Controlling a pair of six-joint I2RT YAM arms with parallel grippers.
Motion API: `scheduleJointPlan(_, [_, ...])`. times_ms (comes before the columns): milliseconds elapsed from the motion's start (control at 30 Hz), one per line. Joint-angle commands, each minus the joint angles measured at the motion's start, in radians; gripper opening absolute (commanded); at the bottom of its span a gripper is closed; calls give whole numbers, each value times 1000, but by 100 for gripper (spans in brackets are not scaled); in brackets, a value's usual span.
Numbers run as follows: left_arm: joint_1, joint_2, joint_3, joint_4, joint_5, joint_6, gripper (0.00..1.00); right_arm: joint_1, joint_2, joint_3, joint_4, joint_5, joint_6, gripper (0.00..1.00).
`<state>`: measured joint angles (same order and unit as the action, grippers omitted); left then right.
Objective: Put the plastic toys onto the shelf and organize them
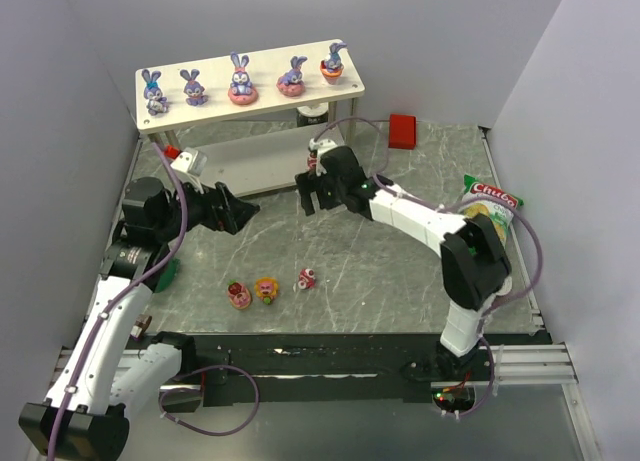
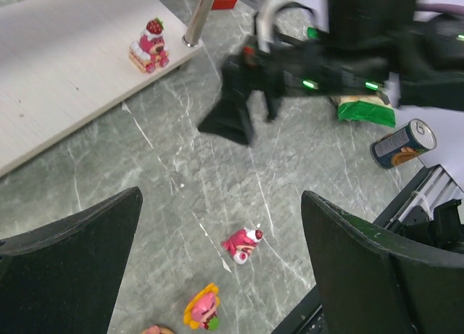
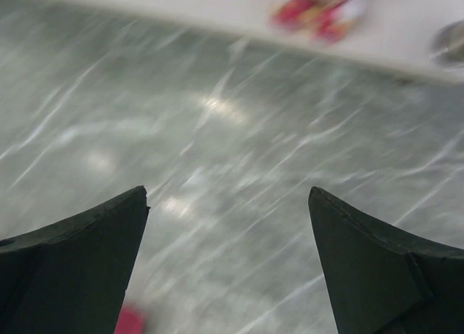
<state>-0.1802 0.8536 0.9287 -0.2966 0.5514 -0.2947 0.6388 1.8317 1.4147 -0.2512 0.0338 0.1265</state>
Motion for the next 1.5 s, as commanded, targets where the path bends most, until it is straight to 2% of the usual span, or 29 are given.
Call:
scheduleJointPlan(0, [-4, -24, -19, 53, -11, -34, 97, 74, -170, -132, -25, -181, 28, 97])
scheduleJointPlan(67, [-4, -28, -34, 68, -13, -47, 96, 119, -221, -181, -31, -230, 30, 95])
scheduleJointPlan(233, [-4, -41, -65, 93, -33, -98, 96, 202, -262, -266, -83, -166, 148, 93])
scheduleJointPlan(267, [-4, -44, -68, 91, -42, -107, 96, 209, -252, -258, -150, -87, 186, 93])
scheduleJointPlan(300, [-4, -45, -71, 88, -56, -115, 97, 222, -241, -228, -195, -54, 302, 93])
scheduleJointPlan(367, [-7, -47, -74, 76, -91, -135, 96, 225, -203, -166, -323, -25, 389, 91])
scheduleJointPlan(400, [-8, -47, -76, 71, -100, -139, 96, 239, -190, -136, -379, 86, 471, 91])
scheduleJointPlan(433, [-10, -47, -79, 67, -122, -150, 96, 249, -181, -114, -414, 115, 499, 93])
scheduleJointPlan(667, [-38, -28, -62, 5, -218, -166, 97, 295, -197, -123, -402, 158, 732, 94])
scheduleJointPlan(833, [-74, -14, -57, -15, -255, -181, 96, 393, -141, -76, -448, 291, 900, 93])
scheduleJointPlan(867, [-79, -18, -60, -12, -254, -185, 96, 432, -114, -53, -463, 355, 923, 93])
scheduleJointPlan(1000, [-85, -40, -96, -7, -260, -204, 97, 482, -23, 0, -546, 420, 1060, 92])
scheduleJointPlan(1167, [-85, -76, -105, -70, -297, -207, 97, 501, 47, -3, -609, 420, 1145, 89])
scheduleJointPlan(1467, [-85, -102, -133, -110, -309, -222, 97, 506, 98, -31, -583, 460, 1191, 87])
